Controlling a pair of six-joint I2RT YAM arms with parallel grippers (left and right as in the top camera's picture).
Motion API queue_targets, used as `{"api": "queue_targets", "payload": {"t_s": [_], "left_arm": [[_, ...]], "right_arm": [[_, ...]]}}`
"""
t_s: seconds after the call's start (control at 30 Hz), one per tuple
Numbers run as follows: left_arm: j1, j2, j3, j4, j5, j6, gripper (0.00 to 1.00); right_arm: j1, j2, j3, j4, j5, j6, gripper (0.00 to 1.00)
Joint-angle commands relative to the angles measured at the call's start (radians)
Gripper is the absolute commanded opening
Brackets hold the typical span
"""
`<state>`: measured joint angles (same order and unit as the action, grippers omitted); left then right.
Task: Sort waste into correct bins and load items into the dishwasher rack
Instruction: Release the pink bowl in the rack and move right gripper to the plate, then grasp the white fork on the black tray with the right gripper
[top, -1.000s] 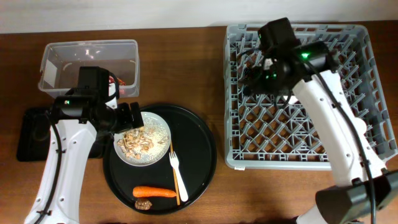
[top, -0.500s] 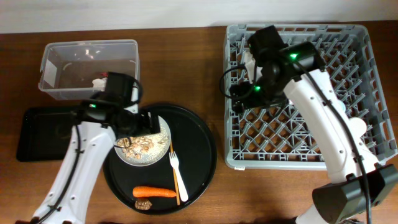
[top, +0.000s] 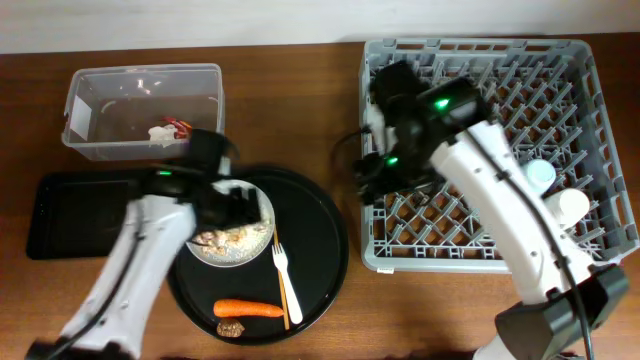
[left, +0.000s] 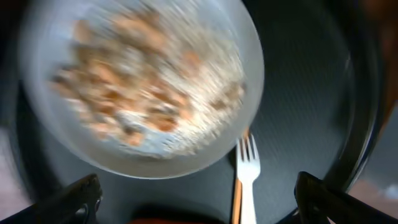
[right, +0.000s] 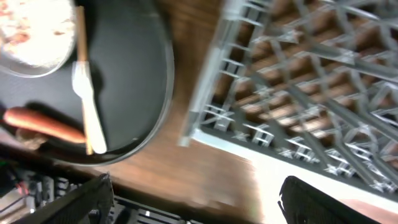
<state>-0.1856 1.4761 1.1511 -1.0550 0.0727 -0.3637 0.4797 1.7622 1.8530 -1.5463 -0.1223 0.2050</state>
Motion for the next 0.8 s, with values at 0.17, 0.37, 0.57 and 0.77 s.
{"api": "queue_targets", "payload": {"t_s": [0.17,0.37,0.57,0.77], "left_arm": [[0.445,-0.145,0.070,-0.098,-0.017,0.033,0.99],[0.578,-0.145,0.069,-0.106,0.040,0.032,0.99],[0.576,-0.145,0.069,-0.106,0.043,0.032,0.99],[0.576,-0.145,0.069,-0.109,0.043,0.032,0.99]], "right_arm": [[0.271,0.008,-0.162,0.241,-0.002,0.179,0.90],[0.412,0.017,-0.435,0.604,-0.008,0.217,0.89],[0.462,0.105,-0.530,0.783,-0.006,0.249,0.86],[0.463,0.212,-0.530,0.859,0.000,0.249,0.79]]}}
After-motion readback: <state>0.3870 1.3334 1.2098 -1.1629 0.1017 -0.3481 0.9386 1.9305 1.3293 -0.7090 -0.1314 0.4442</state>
